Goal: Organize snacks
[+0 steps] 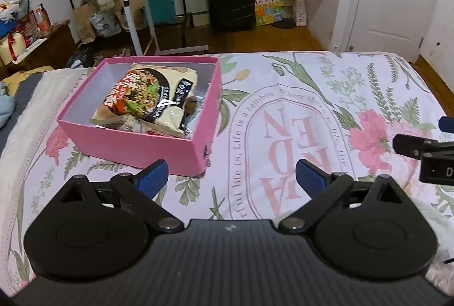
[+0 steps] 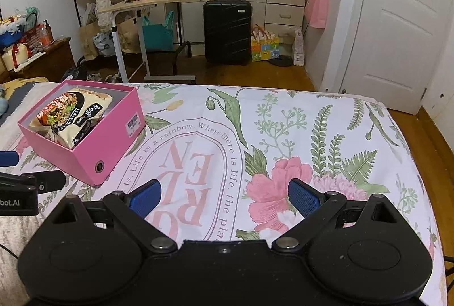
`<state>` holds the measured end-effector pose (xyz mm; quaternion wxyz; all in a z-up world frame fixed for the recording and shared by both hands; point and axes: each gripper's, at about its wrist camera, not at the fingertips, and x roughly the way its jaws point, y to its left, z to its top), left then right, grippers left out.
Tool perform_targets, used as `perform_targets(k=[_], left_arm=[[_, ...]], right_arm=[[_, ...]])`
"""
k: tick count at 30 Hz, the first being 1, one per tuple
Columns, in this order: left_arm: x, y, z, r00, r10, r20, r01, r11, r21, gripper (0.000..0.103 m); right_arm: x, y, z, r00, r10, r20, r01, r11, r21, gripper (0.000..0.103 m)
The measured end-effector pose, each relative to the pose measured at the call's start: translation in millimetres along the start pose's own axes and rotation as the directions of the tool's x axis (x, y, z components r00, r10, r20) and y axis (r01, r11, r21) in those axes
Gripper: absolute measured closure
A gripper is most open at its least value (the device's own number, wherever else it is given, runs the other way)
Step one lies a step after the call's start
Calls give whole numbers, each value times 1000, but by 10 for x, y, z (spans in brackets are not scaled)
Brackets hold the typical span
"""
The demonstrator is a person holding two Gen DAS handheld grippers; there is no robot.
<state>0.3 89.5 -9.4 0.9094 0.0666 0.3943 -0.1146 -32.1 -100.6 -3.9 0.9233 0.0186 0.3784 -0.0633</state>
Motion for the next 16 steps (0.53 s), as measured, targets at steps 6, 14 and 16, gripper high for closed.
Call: perform_targets(k=[6,14,16], left_arm=[[-32,15,-4,1000,2,1,-2,1000,0,5],[-97,16,5,1000,-14,16,14,1000,7,5],[-114,13,7,1000,-16,20,15,1000,13,5]], right_arm=[[-8,5,-10,1000,-1,1,1,1000,10,5],[-19,7,-12,1000,-8,5,8,1000,5,5],[-20,9,-14,1000,-10,5,10,1000,5,5]])
